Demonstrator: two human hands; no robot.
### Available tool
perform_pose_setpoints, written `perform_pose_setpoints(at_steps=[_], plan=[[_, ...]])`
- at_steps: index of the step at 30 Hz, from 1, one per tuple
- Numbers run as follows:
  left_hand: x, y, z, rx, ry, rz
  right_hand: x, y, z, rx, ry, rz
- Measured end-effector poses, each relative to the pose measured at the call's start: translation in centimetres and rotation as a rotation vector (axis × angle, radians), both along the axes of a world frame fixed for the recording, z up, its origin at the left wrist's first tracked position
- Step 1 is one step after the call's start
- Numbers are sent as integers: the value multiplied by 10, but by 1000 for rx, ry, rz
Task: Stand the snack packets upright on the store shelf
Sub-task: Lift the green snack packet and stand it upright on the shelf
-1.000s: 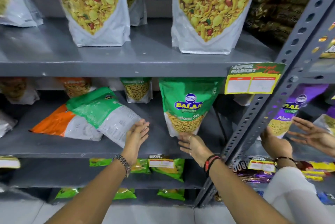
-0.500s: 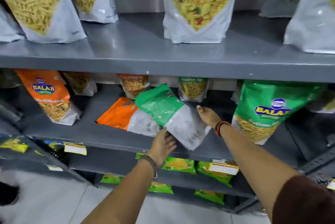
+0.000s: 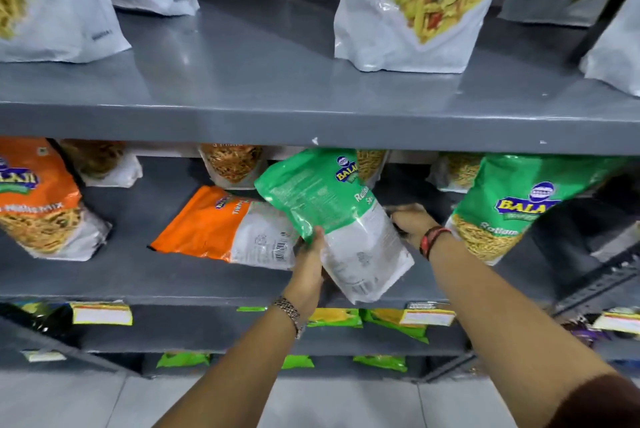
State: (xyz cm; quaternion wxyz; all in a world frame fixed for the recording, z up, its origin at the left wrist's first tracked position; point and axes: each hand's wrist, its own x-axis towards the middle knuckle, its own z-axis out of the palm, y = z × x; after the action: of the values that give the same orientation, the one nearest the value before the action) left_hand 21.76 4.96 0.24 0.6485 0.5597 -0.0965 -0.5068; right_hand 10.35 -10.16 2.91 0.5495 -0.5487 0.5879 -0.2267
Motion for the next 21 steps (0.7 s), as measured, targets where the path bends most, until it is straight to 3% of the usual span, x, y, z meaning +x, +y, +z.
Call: perform_pose_setpoints(at_steps=[10,14,18,21], plan=[[30,-40,52,4,-302,-88,-12,16,18,-90,-419,-167],[27,-46,40,20,-449,-117,-13,14,-4,-143,-401,-146],[22,-41,26,-14,-447,-125,-18,13,-28,-119,-305,-100],[22,-35,22,20,-507,-133,-25,11,-34,-121,-352,-100]])
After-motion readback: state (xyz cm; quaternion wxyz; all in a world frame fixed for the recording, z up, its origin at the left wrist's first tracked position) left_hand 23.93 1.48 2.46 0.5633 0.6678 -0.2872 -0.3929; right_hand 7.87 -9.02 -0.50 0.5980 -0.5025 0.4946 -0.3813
